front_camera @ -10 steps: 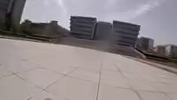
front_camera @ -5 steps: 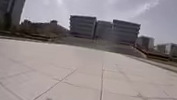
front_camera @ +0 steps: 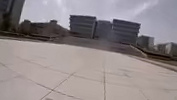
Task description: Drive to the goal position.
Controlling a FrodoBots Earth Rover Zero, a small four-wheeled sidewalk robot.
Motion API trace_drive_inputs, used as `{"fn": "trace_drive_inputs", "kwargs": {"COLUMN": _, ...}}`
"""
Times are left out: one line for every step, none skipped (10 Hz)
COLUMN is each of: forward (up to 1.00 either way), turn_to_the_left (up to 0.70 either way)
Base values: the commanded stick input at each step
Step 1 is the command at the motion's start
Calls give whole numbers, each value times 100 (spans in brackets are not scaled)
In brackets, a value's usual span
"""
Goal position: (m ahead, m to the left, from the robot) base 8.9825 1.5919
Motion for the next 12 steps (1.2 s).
{"fn": "trace_drive_inputs", "kwargs": {"forward": 70, "turn_to_the_left": 0}}
{"fn": "trace_drive_inputs", "kwargs": {"forward": 70, "turn_to_the_left": 0}}
{"fn": "trace_drive_inputs", "kwargs": {"forward": 70, "turn_to_the_left": 0}}
{"fn": "trace_drive_inputs", "kwargs": {"forward": 70, "turn_to_the_left": 0}}
{"fn": "trace_drive_inputs", "kwargs": {"forward": 70, "turn_to_the_left": 0}}
{"fn": "trace_drive_inputs", "kwargs": {"forward": 70, "turn_to_the_left": 0}}
{"fn": "trace_drive_inputs", "kwargs": {"forward": 70, "turn_to_the_left": 0}}
{"fn": "trace_drive_inputs", "kwargs": {"forward": 70, "turn_to_the_left": 0}}
{"fn": "trace_drive_inputs", "kwargs": {"forward": 70, "turn_to_the_left": 0}}
{"fn": "trace_drive_inputs", "kwargs": {"forward": 70, "turn_to_the_left": 0}}
{"fn": "trace_drive_inputs", "kwargs": {"forward": 70, "turn_to_the_left": 0}}
{"fn": "trace_drive_inputs", "kwargs": {"forward": 70, "turn_to_the_left": 0}}
